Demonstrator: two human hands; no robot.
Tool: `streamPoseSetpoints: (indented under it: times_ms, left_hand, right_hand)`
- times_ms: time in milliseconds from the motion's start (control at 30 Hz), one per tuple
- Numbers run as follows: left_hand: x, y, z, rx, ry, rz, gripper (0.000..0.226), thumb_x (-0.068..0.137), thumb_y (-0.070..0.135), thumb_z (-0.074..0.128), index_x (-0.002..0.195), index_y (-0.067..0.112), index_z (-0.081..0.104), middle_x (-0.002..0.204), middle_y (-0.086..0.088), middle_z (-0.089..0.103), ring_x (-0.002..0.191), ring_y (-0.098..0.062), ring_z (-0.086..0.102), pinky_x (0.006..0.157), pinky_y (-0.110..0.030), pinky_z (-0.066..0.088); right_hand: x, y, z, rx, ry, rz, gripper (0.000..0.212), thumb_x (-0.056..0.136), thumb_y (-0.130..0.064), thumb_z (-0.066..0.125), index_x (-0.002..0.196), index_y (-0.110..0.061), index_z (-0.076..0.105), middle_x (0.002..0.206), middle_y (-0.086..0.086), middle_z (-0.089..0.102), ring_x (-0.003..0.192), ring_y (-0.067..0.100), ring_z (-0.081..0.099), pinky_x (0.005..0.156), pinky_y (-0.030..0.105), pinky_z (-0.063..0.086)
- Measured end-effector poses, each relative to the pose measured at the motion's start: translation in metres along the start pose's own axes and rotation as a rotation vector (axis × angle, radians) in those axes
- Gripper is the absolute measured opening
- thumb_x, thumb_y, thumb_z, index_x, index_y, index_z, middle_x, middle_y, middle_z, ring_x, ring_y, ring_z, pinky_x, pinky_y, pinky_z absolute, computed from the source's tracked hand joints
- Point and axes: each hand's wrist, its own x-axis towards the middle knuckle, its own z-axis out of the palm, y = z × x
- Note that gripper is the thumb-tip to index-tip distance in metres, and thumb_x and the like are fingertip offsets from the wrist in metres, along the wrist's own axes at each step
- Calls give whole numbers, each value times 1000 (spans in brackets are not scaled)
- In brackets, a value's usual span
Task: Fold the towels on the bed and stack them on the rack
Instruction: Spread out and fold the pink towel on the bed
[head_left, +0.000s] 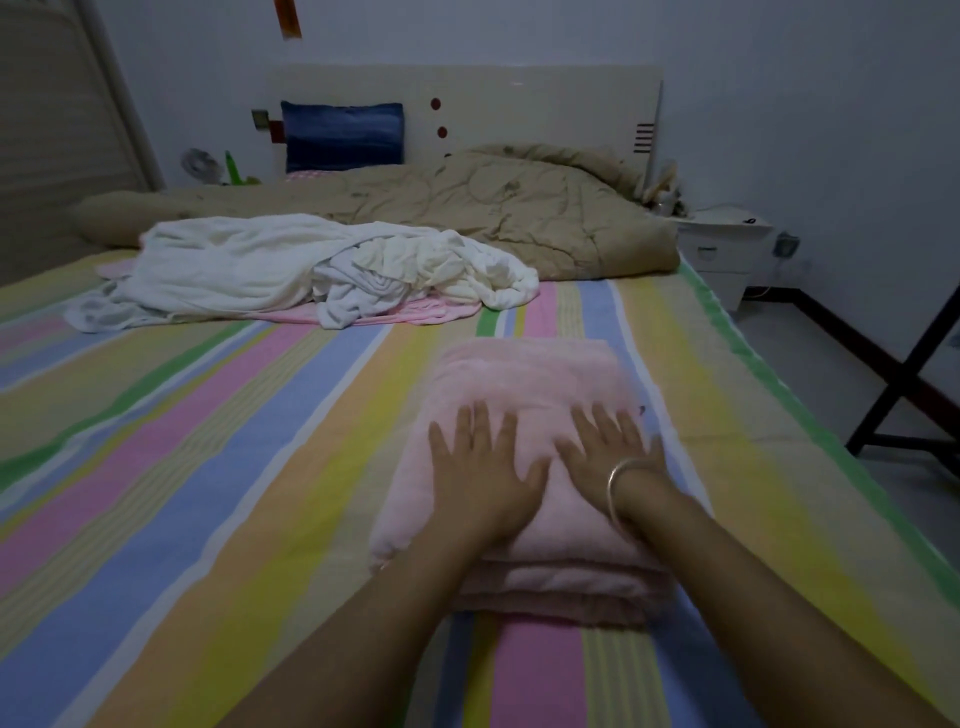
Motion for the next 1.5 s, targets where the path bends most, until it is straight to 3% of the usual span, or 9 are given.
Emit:
streamPoseSetpoints:
  times_ms: [133, 267, 367, 500, 733, 900, 1100, 1300, 1500]
  left_hand:
    - [4, -18, -13, -12, -33, 92, 63, 97, 58, 25, 154, 32, 13, 163, -4, -1, 149, -23, -3, 119, -51, -1]
    - [-18, -75, -29, -199, 137, -21, 62, 92, 57, 47, 146, 28, 37, 153, -2, 36, 137, -23, 37, 108, -38, 37]
    - [-46, -98, -25, -772, -147, -501, 93, 72, 74, 62, 140, 12, 44, 139, -14, 51, 115, -30, 57, 77, -32, 49]
    - [-55, -107, -30, -1004, -119, -535, 73, 73, 56, 75, 119, 2, 60, 109, -19, 67, 73, -24, 62, 51, -23, 45]
    - [-44, -220, -113, -868, 412, -568, 84, 56, 52, 84, 127, 18, 54, 123, -12, 61, 111, -28, 59, 99, -42, 47]
    - [-103, -252, -76, -760, 242, -747, 122, 51, 64, 75, 149, 10, 28, 150, -18, 35, 135, -35, 37, 111, -45, 33]
    - [-124, -214, -51, -772, 357, -747, 115, 72, 52, 78, 155, 17, 7, 160, -14, 0, 147, -32, 3, 117, -42, 11]
    - [-137, -220, -29, -1128, 283, -956, 170, 14, 84, 74, 151, 12, 4, 155, -18, 22, 138, -38, 32, 107, -53, 38]
    - [-130, -212, -21, -1224, 213, -841, 137, 48, 72, 81, 153, 20, 12, 151, -9, 38, 127, -29, 49, 97, -35, 42]
  right_hand:
    - [6, 29, 20, 408, 101, 29, 69, 97, -50, 38, 153, -16, 13, 160, 6, 9, 147, 23, 8, 119, 37, 7]
    - [2, 65, 29, 1145, -117, 361, 126, 38, -74, 81, 141, -11, 43, 133, 14, 56, 117, 33, 56, 104, 47, 42]
    - [-13, 61, 30, 1322, -268, 307, 82, 56, -57, 77, 123, -13, 59, 116, 17, 67, 105, 35, 63, 99, 49, 46]
    - [-26, 12, 12, 1499, -199, 169, 36, 92, -30, 55, 119, -5, 58, 113, 13, 67, 106, 31, 60, 82, 31, 51]
    - [-134, -153, 33, 1406, -301, 187, 67, 78, -48, 71, 121, 1, 59, 112, 7, 64, 101, 26, 63, 85, 38, 54]
    - [-177, -183, 21, 737, -922, -35, 63, 94, -61, 37, 82, -4, 61, 60, 8, 68, 51, 17, 65, 55, 23, 53]
    - [-130, -209, -18, 180, 581, -439, 36, 94, -42, 39, 105, -18, 64, 108, 6, 62, 104, 29, 53, 80, 35, 38]
    - [-29, -136, 40, -61, 3, -121, 71, 91, -67, 12, 151, -29, 18, 160, -2, 9, 147, 28, 4, 117, 50, 0]
    - [3, -112, 23, 303, -221, 82, 106, 76, -78, 46, 149, -5, 23, 153, 16, 29, 137, 34, 35, 110, 38, 31]
